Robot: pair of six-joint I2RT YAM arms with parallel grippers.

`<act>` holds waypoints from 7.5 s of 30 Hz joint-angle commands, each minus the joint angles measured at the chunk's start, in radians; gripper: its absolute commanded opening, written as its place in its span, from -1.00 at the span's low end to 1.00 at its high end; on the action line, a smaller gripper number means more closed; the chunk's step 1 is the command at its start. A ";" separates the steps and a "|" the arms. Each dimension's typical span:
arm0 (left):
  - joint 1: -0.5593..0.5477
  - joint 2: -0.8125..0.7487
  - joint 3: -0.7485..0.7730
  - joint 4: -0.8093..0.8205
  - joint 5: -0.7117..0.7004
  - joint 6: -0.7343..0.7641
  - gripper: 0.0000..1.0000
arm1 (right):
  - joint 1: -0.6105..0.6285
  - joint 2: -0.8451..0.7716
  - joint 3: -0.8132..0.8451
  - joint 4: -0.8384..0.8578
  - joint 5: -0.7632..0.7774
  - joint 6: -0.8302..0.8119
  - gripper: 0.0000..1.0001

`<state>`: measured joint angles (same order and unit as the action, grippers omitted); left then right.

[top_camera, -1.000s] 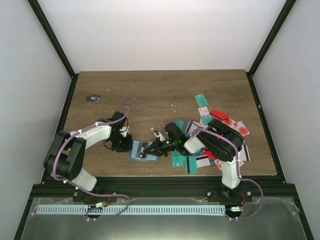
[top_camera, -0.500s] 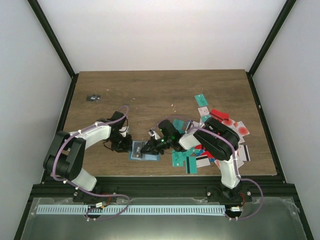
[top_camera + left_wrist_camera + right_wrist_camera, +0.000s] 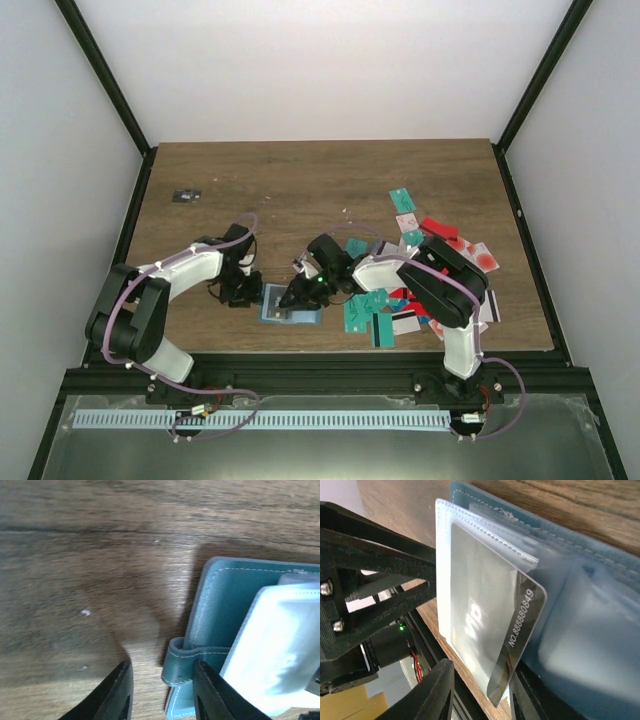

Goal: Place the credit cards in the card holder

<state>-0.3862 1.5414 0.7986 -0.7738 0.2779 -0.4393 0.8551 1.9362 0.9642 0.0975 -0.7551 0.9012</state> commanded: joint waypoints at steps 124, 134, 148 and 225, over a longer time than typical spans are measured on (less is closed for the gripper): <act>-0.680 0.660 0.731 0.124 0.232 -0.016 -0.32 | -0.177 -1.306 -0.834 -0.578 0.382 0.469 0.66; -0.685 0.665 0.731 0.123 0.234 -0.018 -0.32 | -0.184 -1.309 -0.838 -0.580 0.405 0.467 0.38; -0.686 0.677 0.728 0.130 0.239 -0.022 -0.32 | -0.185 -1.322 -0.783 -0.645 0.409 0.438 -0.32; -0.269 -0.474 0.375 0.495 0.118 -0.510 0.73 | -0.185 -1.011 -0.095 0.111 0.422 0.264 -0.99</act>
<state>-0.6674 1.0939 1.2339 -0.5007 0.2840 -0.8635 0.6769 0.8955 0.8097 0.0353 -0.2550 1.1374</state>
